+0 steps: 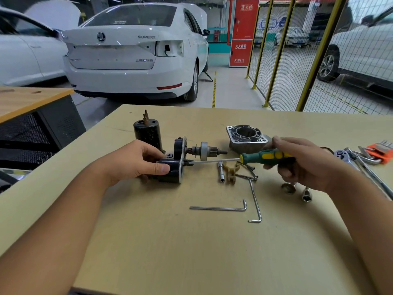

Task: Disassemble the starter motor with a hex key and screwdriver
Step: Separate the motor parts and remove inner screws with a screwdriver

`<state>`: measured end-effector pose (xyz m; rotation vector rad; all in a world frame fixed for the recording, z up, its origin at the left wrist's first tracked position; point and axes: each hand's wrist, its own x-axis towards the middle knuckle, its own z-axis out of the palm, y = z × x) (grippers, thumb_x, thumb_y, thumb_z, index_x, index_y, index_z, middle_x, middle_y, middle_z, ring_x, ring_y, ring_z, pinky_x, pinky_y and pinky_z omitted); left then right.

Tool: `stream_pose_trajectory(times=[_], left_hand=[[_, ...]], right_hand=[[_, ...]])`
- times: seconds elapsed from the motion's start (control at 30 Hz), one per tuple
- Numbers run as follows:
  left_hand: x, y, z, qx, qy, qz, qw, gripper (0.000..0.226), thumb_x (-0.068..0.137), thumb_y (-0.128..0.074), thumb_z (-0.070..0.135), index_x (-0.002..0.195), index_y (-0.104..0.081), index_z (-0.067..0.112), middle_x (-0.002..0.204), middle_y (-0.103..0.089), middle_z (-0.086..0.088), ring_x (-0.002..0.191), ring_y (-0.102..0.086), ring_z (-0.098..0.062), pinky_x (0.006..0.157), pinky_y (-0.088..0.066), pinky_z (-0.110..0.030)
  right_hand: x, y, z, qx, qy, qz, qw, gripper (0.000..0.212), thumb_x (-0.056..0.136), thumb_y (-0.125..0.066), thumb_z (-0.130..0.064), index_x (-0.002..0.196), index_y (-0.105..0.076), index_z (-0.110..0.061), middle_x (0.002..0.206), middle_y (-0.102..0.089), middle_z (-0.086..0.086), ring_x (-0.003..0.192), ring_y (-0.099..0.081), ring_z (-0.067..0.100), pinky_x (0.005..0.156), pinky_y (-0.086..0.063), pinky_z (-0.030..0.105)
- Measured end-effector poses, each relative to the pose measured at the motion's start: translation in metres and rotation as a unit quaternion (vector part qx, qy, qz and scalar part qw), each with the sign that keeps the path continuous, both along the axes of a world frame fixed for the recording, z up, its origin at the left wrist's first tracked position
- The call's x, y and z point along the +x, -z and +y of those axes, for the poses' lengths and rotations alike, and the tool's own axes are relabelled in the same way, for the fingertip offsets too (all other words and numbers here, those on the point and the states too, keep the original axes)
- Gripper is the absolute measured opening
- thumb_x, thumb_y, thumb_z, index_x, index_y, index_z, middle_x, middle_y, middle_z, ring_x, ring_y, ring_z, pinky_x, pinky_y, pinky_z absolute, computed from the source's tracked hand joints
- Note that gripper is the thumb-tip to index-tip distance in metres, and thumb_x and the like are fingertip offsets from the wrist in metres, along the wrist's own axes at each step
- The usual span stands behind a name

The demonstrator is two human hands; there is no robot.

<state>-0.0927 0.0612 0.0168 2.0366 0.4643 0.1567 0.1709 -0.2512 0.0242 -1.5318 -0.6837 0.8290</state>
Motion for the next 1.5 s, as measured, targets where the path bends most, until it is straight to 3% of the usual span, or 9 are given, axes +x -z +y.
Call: stream_pose_trajectory(times=[0.07,0.2,0.37,0.57,0.67,0.87,1.07,1.37,1.5], left_hand=[[0.0004,0.0006,0.0,0.002,-0.002,0.0,1.0,0.038,0.066,-0.091,0.047,0.097,-0.083,0.028,0.086,-0.077,-0.002,0.07,-0.068,-0.011,0.06,-0.054,-0.026],[0.0007,0.0006,0.0,0.0,0.004,-0.002,1.0,0.042,0.062,-0.089,0.052,0.097,-0.083,0.03,0.085,-0.077,0.001,0.069,-0.068,-0.008,0.058,-0.052,-0.022],[0.0009,0.0011,0.0011,0.0,0.011,-0.007,1.0,0.051,0.055,-0.088,0.058,0.097,-0.083,0.03,0.085,-0.077,0.001,0.069,-0.068,-0.008,0.059,-0.053,-0.023],[0.0005,0.0011,0.0009,0.008,0.008,-0.002,1.0,0.035,0.066,-0.087,0.048,0.097,-0.083,0.031,0.086,-0.077,0.0,0.071,-0.068,-0.01,0.06,-0.054,-0.024],[0.0004,0.0007,0.0006,0.011,0.005,0.0,1.0,0.036,0.065,-0.088,0.049,0.097,-0.083,0.031,0.088,-0.077,-0.001,0.073,-0.069,-0.011,0.062,-0.054,-0.025],[0.0011,0.0009,0.0002,0.012,-0.004,-0.003,1.0,0.038,0.065,-0.088,0.048,0.097,-0.083,0.029,0.089,-0.078,-0.002,0.073,-0.069,-0.011,0.062,-0.053,-0.023],[0.0007,-0.0007,-0.0016,0.009,-0.003,-0.003,1.0,0.032,0.067,-0.088,0.043,0.095,-0.083,0.029,0.088,-0.078,-0.006,0.07,-0.066,-0.01,0.059,-0.052,-0.022],[-0.0005,-0.0018,-0.0033,0.016,0.0,-0.006,1.0,0.034,0.066,-0.087,0.046,0.098,-0.083,0.033,0.098,-0.078,-0.01,0.085,-0.069,-0.019,0.075,-0.055,-0.034],[-0.0005,-0.0022,-0.0034,0.015,0.001,-0.004,1.0,0.035,0.066,-0.087,0.047,0.098,-0.083,0.033,0.097,-0.078,-0.009,0.084,-0.069,-0.019,0.073,-0.055,-0.032]], right_hand=[[0.0025,-0.0009,-0.0005,-0.017,0.009,-0.013,1.0,0.043,0.084,-0.067,-0.049,0.103,-0.07,-0.01,0.085,-0.068,0.028,0.045,-0.043,0.019,0.041,-0.034,0.023],[0.0042,-0.0013,-0.0013,0.046,-0.006,0.001,0.999,0.027,0.074,-0.078,-0.02,0.096,-0.07,-0.008,0.087,-0.065,0.022,0.054,-0.047,0.019,0.047,-0.043,0.027],[0.0057,0.0015,-0.0014,0.053,-0.018,0.024,0.998,0.039,0.065,-0.078,0.0,0.102,-0.069,-0.009,0.093,-0.06,0.017,0.067,-0.05,0.022,0.056,-0.05,0.03],[0.0037,-0.0006,-0.0007,-0.041,-0.003,-0.012,0.999,0.044,0.084,-0.067,-0.043,0.11,-0.068,-0.008,0.087,-0.065,0.022,0.054,-0.048,0.018,0.043,-0.039,0.026],[0.0051,-0.0011,-0.0023,-0.019,-0.011,-0.009,1.0,0.039,0.081,-0.072,-0.032,0.108,-0.067,-0.005,0.082,-0.063,0.024,0.051,-0.042,0.016,0.043,-0.034,0.024],[0.0059,0.0008,-0.0027,0.053,-0.006,0.007,0.999,0.038,0.063,-0.08,-0.002,0.099,-0.07,-0.009,0.092,-0.068,0.015,0.067,-0.058,0.02,0.057,-0.056,0.029],[0.0055,-0.0021,-0.0027,-0.007,-0.012,0.026,1.0,0.038,0.083,-0.07,-0.037,0.109,-0.069,-0.009,0.086,-0.065,0.021,0.054,-0.043,0.017,0.046,-0.035,0.026],[0.0055,0.0009,0.0004,0.091,-0.004,0.025,0.996,0.035,0.066,-0.077,-0.003,0.1,-0.071,-0.01,0.089,-0.065,0.013,0.061,-0.05,0.019,0.054,-0.046,0.03],[0.0027,0.0,0.0011,0.025,0.001,0.019,1.0,0.037,0.081,-0.071,-0.028,0.111,-0.066,-0.006,0.089,-0.066,0.021,0.056,-0.045,0.018,0.051,-0.039,0.03]])
